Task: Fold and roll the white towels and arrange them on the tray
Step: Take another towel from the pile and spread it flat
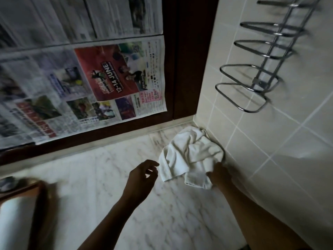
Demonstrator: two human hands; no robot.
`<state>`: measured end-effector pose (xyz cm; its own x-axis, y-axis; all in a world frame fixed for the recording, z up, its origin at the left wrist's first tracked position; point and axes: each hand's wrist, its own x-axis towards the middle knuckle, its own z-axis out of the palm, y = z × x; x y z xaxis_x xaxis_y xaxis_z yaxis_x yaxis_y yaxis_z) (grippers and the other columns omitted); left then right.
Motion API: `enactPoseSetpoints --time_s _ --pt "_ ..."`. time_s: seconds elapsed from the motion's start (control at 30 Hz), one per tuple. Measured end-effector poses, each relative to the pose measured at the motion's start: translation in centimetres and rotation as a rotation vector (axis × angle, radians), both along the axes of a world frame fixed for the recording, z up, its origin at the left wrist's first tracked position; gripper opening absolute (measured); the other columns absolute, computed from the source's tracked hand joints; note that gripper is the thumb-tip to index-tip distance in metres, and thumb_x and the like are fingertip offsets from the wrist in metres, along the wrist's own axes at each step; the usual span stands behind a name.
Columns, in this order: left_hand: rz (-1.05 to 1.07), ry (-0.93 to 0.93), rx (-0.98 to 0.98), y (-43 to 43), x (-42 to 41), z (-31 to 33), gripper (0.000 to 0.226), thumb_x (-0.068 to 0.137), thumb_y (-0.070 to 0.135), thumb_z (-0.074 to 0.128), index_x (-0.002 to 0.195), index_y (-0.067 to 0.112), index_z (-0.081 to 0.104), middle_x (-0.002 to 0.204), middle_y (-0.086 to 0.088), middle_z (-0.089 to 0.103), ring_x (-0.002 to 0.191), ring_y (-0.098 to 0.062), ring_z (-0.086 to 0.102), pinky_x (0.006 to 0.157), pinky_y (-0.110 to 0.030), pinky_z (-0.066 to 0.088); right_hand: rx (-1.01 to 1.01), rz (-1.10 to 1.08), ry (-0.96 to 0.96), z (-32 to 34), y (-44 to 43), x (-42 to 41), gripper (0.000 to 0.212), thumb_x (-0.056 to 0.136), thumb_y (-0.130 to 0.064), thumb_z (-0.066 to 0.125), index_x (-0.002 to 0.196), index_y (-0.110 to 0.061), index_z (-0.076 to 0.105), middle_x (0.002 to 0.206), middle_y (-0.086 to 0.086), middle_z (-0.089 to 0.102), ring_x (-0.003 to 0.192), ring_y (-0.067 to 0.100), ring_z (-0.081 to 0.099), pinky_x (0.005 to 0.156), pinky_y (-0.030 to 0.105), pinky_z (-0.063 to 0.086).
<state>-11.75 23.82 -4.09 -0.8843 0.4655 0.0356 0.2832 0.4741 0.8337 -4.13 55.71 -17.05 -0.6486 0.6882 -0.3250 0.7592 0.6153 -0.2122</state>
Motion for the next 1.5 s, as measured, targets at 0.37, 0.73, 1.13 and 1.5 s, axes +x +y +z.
enactPoseSetpoints --time_s 0.37,0.73,1.13,1.5 --pt "-0.024 0.097 -0.019 -5.2 4.2 1.8 0.031 0.089 0.019 0.073 0.117 0.03 0.066 0.106 0.014 0.068 0.094 -0.005 0.066 0.08 -0.018 0.049 -0.228 0.446 0.659 13.1 -10.7 6.6 0.027 0.082 -0.015 0.052 0.095 -0.037 0.064 0.095 -0.015 0.07 0.089 0.004 0.065 0.076 0.025 0.048" --pt "-0.25 0.176 0.133 -10.5 15.5 11.4 0.011 0.099 0.024 0.058 0.088 0.023 0.06 0.081 0.006 0.064 0.075 -0.009 0.06 0.069 -0.038 0.048 -0.415 0.64 0.952 30.8 -23.3 17.3 0.045 0.085 0.01 0.05 0.109 -0.022 0.071 0.108 -0.012 0.074 0.106 0.007 0.068 0.091 0.02 0.053" --pt "-0.294 -0.304 0.482 -16.9 20.6 22.5 0.043 0.092 0.044 0.07 0.126 0.021 0.059 0.12 -0.006 0.071 0.113 -0.025 0.068 0.101 -0.046 0.055 -0.523 0.601 1.164 37.6 -28.7 18.8 0.032 0.079 -0.018 0.074 0.108 -0.029 0.066 0.104 -0.002 0.073 0.096 0.01 0.069 0.081 0.027 0.055" --pt "-0.175 -0.001 0.579 -22.9 18.8 24.6 0.021 0.091 0.031 0.068 0.079 0.015 0.073 0.075 0.005 0.067 0.076 -0.013 0.062 0.077 -0.033 0.048 -0.276 0.739 0.771 38.7 -30.2 19.3 0.013 0.082 -0.022 0.084 0.093 -0.024 0.077 0.087 -0.006 0.076 0.082 0.01 0.072 0.077 0.037 0.058"
